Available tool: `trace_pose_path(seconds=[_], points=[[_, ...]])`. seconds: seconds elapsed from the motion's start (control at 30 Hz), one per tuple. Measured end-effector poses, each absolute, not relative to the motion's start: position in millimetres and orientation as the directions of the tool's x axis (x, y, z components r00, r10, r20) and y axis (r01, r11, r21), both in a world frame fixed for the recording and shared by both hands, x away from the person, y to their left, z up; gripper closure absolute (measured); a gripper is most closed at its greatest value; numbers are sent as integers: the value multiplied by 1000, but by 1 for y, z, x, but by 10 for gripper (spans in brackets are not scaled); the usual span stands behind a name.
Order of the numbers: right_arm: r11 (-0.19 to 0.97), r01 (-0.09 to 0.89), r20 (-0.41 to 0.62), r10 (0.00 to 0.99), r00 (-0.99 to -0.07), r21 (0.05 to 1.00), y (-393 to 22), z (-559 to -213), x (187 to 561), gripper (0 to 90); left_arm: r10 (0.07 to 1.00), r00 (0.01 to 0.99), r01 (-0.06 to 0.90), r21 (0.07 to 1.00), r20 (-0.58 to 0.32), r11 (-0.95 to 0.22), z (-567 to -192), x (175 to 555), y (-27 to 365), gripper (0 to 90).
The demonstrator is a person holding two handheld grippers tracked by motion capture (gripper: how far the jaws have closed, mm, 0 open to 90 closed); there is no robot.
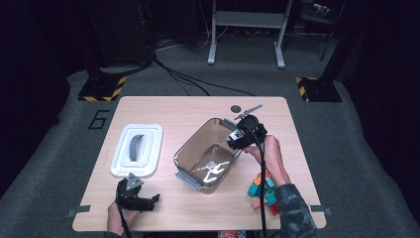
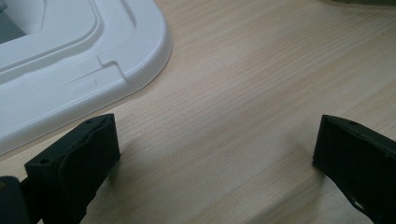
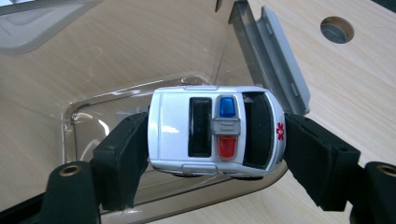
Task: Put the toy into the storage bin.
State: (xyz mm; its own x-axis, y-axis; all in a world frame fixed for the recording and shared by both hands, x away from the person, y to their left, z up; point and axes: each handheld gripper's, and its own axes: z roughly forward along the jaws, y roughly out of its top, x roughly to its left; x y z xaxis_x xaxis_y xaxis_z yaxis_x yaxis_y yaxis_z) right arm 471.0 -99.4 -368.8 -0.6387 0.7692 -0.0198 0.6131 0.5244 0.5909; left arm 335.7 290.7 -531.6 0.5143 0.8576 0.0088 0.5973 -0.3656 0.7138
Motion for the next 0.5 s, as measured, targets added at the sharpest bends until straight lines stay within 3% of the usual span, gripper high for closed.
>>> trace_pose_path(seconds=[0.5], points=[[565,614,-36,751,-659,552,-93,-376,472,244,858,514,596,715,10,-366,-532,336,291,2]])
